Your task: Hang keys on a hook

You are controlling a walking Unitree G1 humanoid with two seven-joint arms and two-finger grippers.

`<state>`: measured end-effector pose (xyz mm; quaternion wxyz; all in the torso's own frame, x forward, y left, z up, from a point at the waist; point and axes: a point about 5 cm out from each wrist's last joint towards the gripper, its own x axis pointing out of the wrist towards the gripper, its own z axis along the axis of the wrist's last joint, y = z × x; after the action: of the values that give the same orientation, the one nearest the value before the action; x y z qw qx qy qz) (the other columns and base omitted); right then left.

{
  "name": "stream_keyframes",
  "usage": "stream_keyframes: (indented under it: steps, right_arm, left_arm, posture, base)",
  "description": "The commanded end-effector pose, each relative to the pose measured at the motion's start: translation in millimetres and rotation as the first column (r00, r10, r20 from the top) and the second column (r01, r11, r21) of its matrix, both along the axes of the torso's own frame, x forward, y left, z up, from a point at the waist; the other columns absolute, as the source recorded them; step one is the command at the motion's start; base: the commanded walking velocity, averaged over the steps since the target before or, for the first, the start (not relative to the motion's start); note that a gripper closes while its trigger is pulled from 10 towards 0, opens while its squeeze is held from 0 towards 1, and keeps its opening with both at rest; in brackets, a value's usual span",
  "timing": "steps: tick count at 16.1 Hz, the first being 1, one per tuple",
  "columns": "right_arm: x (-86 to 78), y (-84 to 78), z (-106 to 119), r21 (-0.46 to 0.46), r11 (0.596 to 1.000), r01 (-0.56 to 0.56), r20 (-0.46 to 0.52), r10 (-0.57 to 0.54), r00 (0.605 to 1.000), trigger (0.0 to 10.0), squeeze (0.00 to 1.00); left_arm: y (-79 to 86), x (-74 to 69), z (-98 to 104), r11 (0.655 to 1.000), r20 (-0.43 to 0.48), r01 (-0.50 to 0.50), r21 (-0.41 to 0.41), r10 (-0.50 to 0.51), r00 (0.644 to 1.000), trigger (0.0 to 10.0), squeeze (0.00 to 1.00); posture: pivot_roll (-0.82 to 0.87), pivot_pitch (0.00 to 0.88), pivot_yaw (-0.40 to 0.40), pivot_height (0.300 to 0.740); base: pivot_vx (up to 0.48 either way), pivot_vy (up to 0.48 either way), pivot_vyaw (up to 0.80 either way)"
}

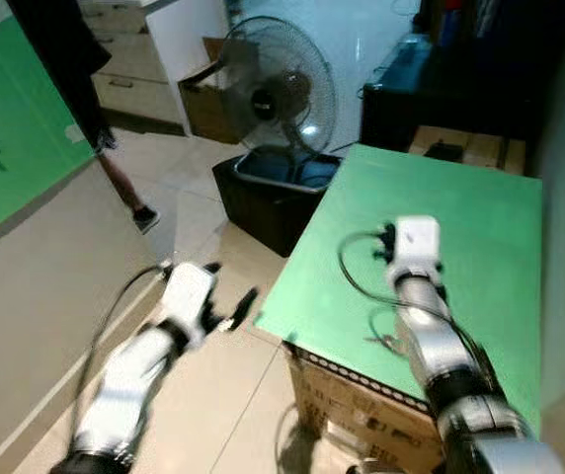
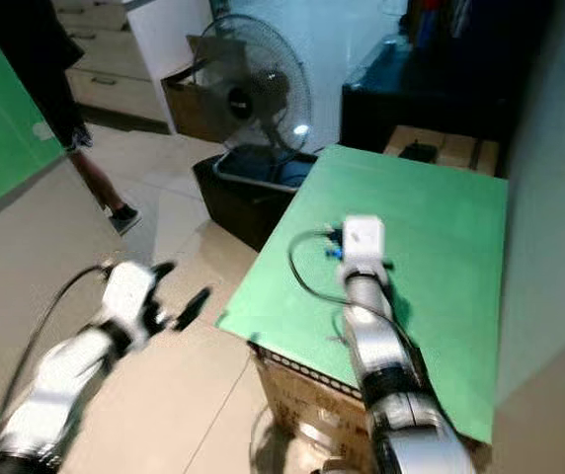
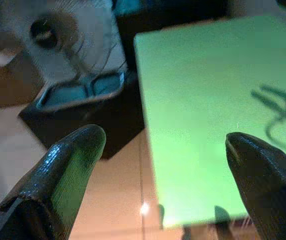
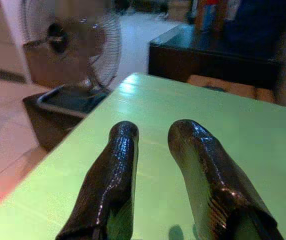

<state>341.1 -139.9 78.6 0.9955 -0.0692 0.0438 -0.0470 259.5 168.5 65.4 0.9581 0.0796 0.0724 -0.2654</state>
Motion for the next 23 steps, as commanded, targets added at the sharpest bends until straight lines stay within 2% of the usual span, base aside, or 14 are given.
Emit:
stream_keyframes:
  steps: [1, 4, 7, 9, 11, 14, 16, 18, 20, 23]
  right_arm:
    - [0.3, 3.8, -9.0, -0.004, 1.0, 0.03, -0.059, -0.031, 0.998, 10.0, 0.0]
    - [-2.2, 0.5, -17.2, -0.047, 0.992, 0.115, -0.093, -0.119, 0.989, 10.0, 0.0]
    - [-21.8, 20.4, -31.8, -0.094, 0.991, 0.101, -0.044, -0.105, 0.994, 10.0, 0.0]
    - [-39.3, 30.6, -44.8, -0.15, 0.985, 0.084, -0.03, -0.089, 0.996, 10.0, 0.0]
    - [-46.1, 29.8, -48.7, -0.187, 0.975, 0.117, -0.014, -0.121, 0.993, 10.0, 0.0]
    - [-59.7, 16.9, -55.9, -0.272, 0.936, 0.224, 0.028, -0.225, 0.974, 10.0, 0.0]
    - [-64.4, 10.8, -56.6, -0.235, 0.943, 0.236, 0.036, -0.234, 0.972, 10.0, 0.0]
    - [-61.7, 8.7, -52.6, -0.17, 0.965, 0.199, 0.035, -0.196, 0.98, 10.0, 0.0]
    - [-57.4, 7.2, -43.8, -0.141, 0.979, 0.146, 0.057, -0.139, 0.989, 10.0, 0.0]
    - [-57.4, -0.3, -37.1, -0.155, 0.98, 0.124, 0.066, -0.115, 0.991, 10.0, 0.0]
  left_arm:
    - [12.7, -4.6, 5.6, 1.0, 0.001, -0.013, 0.018, 0.013, 1.0, 10.0, 0.0]
    - [20.7, -8.1, 9.6, 0.999, -0.001, -0.018, 0.039, 0.018, 1.0, 10.0, 0.0]
    - [21.6, -3.7, 16.5, 0.999, 0.011, -0.026, 0.04, 0.026, 1.0, 10.0, 0.0]
    - [19.0, 0.2, 16.9, 0.999, 0.003, 0.008, 0.045, -0.008, 1.0, 10.0, 0.0]
    - [16.9, 4.0, 17.4, 0.998, -0.006, 0.036, 0.052, -0.036, 0.999, 10.0, 0.0]
    - [8.0, 12.3, 17.2, 0.992, -0.021, 0.106, 0.069, -0.105, 0.994, 10.0, 0.0]
    - [-3.3, 22.0, 18.7, 0.99, -0.014, 0.135, 0.048, -0.135, 0.991, 10.0, 0.0]
    - [-15.3, 31.8, 20.8, 0.989, 0.004, 0.143, 0.028, -0.143, 0.99, 10.0, 0.0]
    - [-22.9, 35.8, 20.3, 0.988, 0.013, 0.155, 0.012, -0.155, 0.988, 10.0, 0.0]
    - [-30.4, 37.8, 15.7, 0.989, 0.013, 0.143, -0.02, -0.143, 0.99, 10.0, 0.0]
  posture:
    - [-0.01, 0.0, 0.131, 0.74]
    - [0.02, 0.0, 0.132, 0.74]
    - [0.01, 0.0, 0.135, 0.74]
    - [-0.03, 0.0, 0.17, 0.74]
    - [-0.05, 0.0, 0.203, 0.74]
    - [-0.09, 0.0, 0.25, 0.74]
    - [-0.14, 0.0, 0.266, 0.74]
    - [-0.16, 0.0, 0.265, 0.74]
    - [-0.19, 0.0, 0.254, 0.74]
    - [-0.21, 0.0, 0.23, 0.74]
  base:
    - [0.0, 0.0, 0.0]
    - [0.0, 0.0, 0.0]
    - [0.0, 0.0, 0.0]
    - [0.0, 0.0, 0.0]
    - [0.0, 0.0, 0.0]
    - [0.0, 0.0, 0.0]
    - [0.0, 0.0, 0.0]
    - [0.0, 0.0, 0.0]
    - [0.0, -0.48, 0.0]
    - [0.0, -0.29, 0.0]
